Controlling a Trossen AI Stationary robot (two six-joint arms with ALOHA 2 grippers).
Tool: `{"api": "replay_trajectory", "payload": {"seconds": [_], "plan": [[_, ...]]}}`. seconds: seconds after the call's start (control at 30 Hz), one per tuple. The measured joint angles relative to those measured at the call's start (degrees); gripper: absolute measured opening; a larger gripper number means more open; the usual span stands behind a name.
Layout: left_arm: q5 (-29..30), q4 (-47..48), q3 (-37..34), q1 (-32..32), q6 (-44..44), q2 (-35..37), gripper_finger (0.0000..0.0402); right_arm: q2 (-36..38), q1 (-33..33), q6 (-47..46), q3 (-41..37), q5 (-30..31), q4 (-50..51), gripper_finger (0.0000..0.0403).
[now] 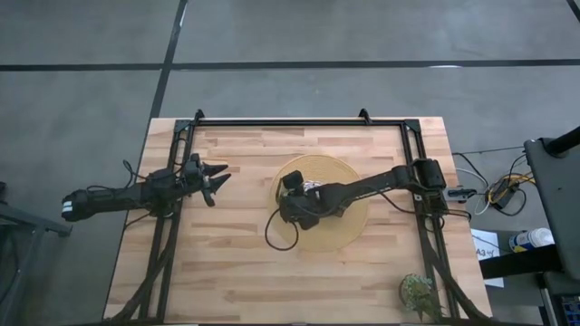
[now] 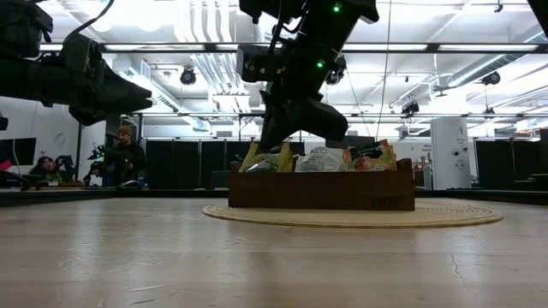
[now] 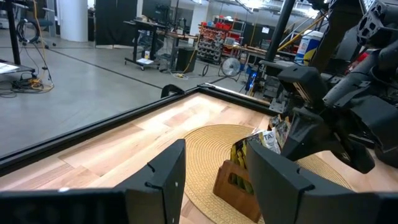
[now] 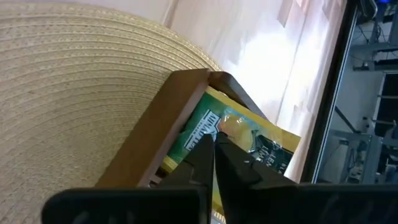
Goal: Pick & Place Tea
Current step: Put the yellow tea bag into the left section of the wooden organizer
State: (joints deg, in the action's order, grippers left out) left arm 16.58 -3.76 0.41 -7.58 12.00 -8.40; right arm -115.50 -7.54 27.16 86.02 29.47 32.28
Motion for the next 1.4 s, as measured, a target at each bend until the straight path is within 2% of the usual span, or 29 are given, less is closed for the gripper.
{"api": "replay_trajectory", "payload": {"seconds": [0.1, 0.3, 0.67, 0.77, 1.03, 1.4], "plan": [[0.00, 0.00, -0.01, -0.01, 0.00, 0.00, 0.0163, 0.00, 0.32, -0.35, -0.25, -0.25, -0.67, 0.0009], [0.00, 0.00, -0.01, 0.01, 0.00, 0.00, 0.0163, -1.33, 1.71, -1.88, -1.95, -4.68, -3.25, 0.0008], [0.00, 0.00, -0.01, -0.01, -0.01, 0.02, 0.0163, -4.87, 2.17, -1.92, -2.09, -3.64, -3.60, 0.0008], [0.00, 0.01, 0.01, -0.01, -0.01, 0.02, 0.0163, -4.43, 2.13, -1.86, -1.84, -5.10, -3.07, 0.0008], [0.00, -0.01, -0.01, 0.01, -0.01, 0.02, 0.0163, -2.92, 2.06, -0.62, -1.81, -16.62, -0.25, 0.0008], [0.00, 0.01, -0.01, 0.01, 0.01, 0.02, 0.0163, 3.06, 2.04, -0.98, -2.25, -17.26, 2.80, 0.0008]]}}
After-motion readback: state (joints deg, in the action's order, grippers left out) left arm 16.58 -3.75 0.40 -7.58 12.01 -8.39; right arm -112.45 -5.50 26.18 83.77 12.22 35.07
